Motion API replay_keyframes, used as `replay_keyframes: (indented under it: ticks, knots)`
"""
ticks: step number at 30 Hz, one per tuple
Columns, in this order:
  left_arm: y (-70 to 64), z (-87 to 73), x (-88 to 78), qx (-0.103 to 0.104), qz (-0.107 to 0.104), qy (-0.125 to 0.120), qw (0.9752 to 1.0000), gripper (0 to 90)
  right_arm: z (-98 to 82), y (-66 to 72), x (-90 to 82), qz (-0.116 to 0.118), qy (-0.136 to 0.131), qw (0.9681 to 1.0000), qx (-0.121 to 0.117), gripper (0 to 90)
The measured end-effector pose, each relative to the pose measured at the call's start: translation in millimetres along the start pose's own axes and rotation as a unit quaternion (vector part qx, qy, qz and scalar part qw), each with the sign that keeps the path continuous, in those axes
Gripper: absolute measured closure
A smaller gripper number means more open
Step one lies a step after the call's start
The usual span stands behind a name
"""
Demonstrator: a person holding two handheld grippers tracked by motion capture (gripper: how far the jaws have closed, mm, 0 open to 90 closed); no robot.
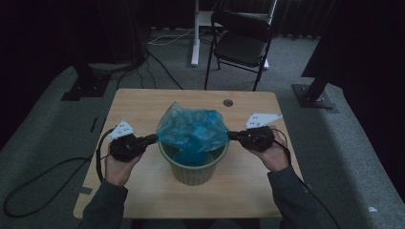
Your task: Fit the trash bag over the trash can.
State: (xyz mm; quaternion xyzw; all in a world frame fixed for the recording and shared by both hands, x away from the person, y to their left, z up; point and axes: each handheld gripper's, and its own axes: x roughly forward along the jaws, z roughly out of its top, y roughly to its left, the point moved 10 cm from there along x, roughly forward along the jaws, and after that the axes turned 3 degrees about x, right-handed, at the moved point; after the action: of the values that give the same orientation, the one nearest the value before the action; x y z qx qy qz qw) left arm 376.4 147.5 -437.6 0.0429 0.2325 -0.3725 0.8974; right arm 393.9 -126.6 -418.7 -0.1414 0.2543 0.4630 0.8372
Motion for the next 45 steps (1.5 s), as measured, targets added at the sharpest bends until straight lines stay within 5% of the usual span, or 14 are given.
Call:
replay_keyframes:
  ticks: [19,28,34,45]
  knots:
    - [-30.6,-25.4,-15.9,0.011,-0.024,0.006,0.9996,89.5,-30.2,28.0,-25.4,0.029,-0.001,0.9996,0.002,90.0]
    - [-40.2,-32.4,-10.0,0.009,-0.038,0.016,0.9991,89.5,-45.8,39.8,-19.4,0.047,0.029,0.9985,0.001,90.0]
    - [-29.3,-27.3,-0.9,-0.002,-0.020,0.013,0.9997,89.5,-43.9,38.6,-3.0,0.038,0.034,0.9987,0.006,90.0]
    - [2.5,-10.2,25.6,-0.018,0.011,0.004,0.9998,88.4,-30.2,9.0,17.1,-0.001,0.030,0.9993,0.024,89.9]
